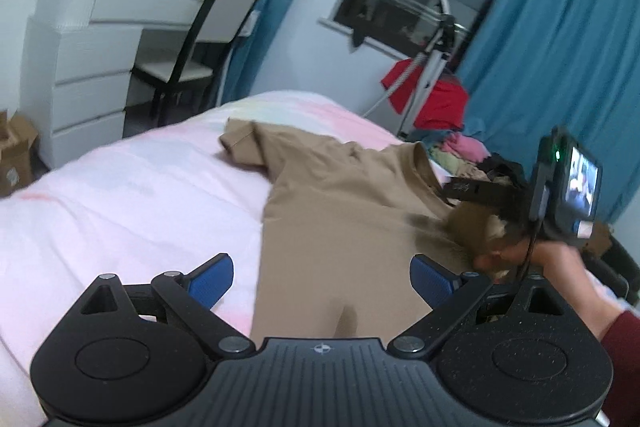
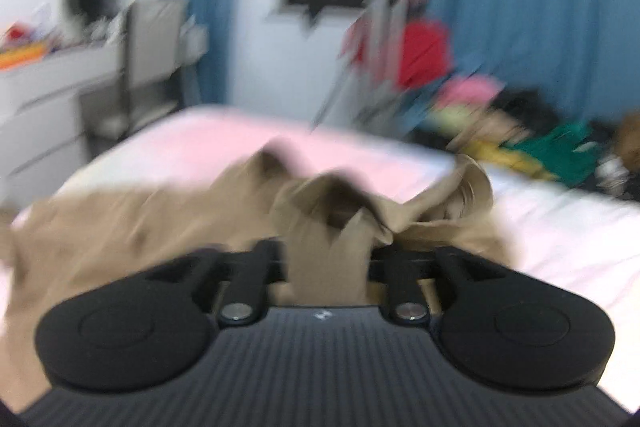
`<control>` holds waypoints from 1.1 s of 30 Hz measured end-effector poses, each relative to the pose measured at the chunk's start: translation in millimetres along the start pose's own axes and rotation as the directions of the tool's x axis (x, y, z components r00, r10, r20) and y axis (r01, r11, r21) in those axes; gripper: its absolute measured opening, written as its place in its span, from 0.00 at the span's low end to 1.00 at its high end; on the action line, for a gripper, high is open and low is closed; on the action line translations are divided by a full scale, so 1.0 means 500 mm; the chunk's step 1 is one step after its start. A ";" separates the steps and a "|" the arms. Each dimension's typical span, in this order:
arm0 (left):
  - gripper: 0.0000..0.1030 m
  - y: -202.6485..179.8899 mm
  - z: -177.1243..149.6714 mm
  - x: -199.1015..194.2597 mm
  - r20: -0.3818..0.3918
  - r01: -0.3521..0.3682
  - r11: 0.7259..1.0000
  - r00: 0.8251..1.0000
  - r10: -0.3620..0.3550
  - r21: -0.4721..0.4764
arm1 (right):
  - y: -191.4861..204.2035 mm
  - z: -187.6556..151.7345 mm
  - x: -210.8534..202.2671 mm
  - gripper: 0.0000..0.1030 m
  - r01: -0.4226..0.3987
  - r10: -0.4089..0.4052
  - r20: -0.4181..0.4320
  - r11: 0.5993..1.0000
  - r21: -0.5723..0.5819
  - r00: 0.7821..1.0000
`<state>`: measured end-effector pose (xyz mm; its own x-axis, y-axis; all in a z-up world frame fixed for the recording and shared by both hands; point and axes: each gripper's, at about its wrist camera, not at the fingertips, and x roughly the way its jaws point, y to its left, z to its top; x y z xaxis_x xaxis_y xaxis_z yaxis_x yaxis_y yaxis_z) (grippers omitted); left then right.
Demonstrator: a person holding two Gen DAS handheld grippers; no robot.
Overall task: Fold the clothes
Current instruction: 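Lift the sleeve side with the right gripper and fold it over the shirt's middle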
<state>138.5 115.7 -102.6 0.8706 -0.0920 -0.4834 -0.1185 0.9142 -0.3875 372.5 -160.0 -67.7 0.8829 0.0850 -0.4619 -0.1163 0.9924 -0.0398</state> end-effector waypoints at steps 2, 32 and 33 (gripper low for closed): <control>0.93 0.004 0.003 0.010 -0.012 0.008 1.000 1.000 -0.009 -0.011 | -0.001 -0.003 -0.011 0.92 -0.042 0.042 0.006 0.999 0.015 0.999; 0.93 -0.186 -0.162 -0.168 -0.133 0.136 0.947 0.986 -0.100 0.293 | -0.265 -0.238 -0.808 0.92 -0.043 -0.071 0.203 0.860 0.508 0.977; 0.92 -0.199 -0.174 -0.175 -0.142 0.145 0.940 0.984 -0.105 0.308 | -0.278 -0.240 -0.808 0.92 -0.058 -0.064 0.211 0.849 0.526 0.975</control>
<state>32.5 -1.4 -89.9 0.8013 -0.2425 -0.5469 0.1613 0.9679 -0.1928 -22.5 -343.0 18.3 0.9646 0.0382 -0.2608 0.0891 0.8839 0.4591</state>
